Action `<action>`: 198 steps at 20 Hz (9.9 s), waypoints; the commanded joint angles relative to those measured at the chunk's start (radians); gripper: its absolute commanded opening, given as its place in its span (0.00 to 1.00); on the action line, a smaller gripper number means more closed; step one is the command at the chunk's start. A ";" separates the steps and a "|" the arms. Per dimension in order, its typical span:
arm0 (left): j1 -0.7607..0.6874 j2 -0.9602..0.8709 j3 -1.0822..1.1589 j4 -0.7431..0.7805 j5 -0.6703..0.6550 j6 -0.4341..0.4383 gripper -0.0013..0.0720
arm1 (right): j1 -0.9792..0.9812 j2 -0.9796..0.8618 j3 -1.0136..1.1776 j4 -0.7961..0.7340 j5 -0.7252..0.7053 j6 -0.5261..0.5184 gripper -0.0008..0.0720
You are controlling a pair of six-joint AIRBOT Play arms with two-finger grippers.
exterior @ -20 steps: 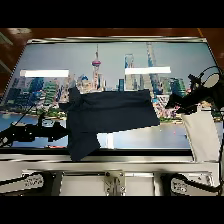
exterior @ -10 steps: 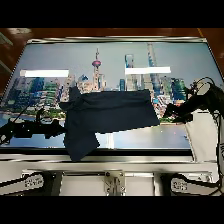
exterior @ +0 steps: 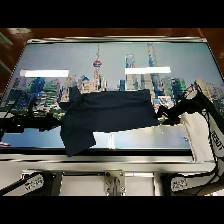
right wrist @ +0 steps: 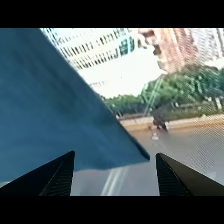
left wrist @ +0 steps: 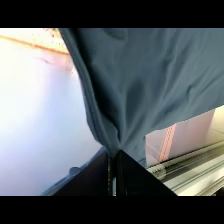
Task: Fold the shirts.
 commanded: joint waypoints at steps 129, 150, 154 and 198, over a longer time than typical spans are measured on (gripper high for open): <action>-0.085 0.190 -0.209 0.302 -0.011 -0.232 0.07 | 0.092 0.071 -0.184 -0.039 0.058 -0.190 0.60; -0.093 -0.466 0.669 0.187 -0.038 -0.297 0.07 | 0.159 -0.150 0.363 -0.057 -0.274 -0.057 0.10; -0.092 -0.558 0.672 0.186 -0.046 -0.346 0.44 | 0.159 -0.205 0.364 -0.040 -0.282 -0.060 0.62; -0.718 -0.633 0.855 -0.273 0.310 -0.141 0.06 | 0.169 0.461 0.373 0.287 0.083 0.061 0.10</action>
